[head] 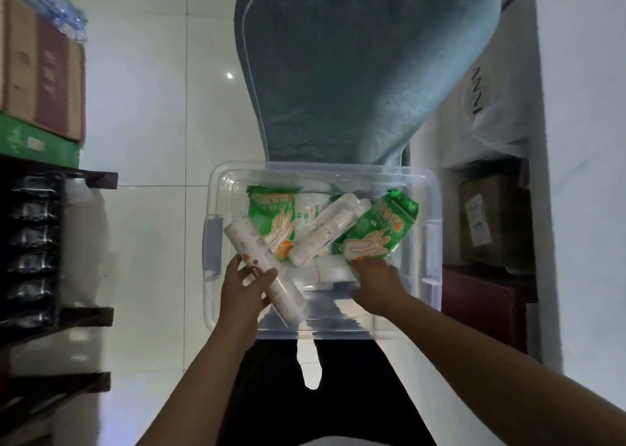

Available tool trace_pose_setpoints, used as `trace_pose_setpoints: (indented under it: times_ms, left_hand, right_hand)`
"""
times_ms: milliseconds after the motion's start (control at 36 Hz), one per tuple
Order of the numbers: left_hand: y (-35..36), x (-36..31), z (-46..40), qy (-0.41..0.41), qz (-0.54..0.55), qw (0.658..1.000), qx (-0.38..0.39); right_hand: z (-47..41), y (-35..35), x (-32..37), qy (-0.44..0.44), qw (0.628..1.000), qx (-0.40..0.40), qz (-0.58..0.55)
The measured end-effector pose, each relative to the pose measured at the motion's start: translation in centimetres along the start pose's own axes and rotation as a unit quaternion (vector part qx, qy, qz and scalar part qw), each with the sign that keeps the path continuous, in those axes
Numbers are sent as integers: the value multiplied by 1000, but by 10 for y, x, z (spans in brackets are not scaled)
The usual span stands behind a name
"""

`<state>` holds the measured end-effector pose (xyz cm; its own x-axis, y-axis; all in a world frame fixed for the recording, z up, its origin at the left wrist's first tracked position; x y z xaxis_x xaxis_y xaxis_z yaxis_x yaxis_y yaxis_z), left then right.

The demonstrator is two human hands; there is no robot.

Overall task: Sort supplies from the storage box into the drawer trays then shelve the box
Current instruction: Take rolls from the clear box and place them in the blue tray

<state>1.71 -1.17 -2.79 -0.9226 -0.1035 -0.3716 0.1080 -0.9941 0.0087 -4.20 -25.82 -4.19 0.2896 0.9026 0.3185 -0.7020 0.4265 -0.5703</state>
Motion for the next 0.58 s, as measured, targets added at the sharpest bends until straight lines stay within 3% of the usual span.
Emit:
trace_pose_setpoints:
  times_ms: [250,361,583]
  left_hand:
    - [-24,26,-4,-18,54,998,19]
    - [-25,38,-19,-24,65,997,27]
    - [-17,39,-30,-22,68,996,55]
  right_hand:
    - [-133,18,21,-157,964,23,212]
    - [-164,35,20,-165,935,41,312]
    - [-171,34,24,-165,929,35,331]
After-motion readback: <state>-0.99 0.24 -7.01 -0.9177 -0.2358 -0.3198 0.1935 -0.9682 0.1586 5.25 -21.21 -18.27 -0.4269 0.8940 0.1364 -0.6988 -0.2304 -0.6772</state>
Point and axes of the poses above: each hand's wrist, its own z-axis away from the middle knuckle, its own y-axis out of the palm, x = y × z, the point moved 5 cm from there along -z, towards the middle knuckle, and after that the axes turned 11 degrees about -y, right-handed, at the moved point
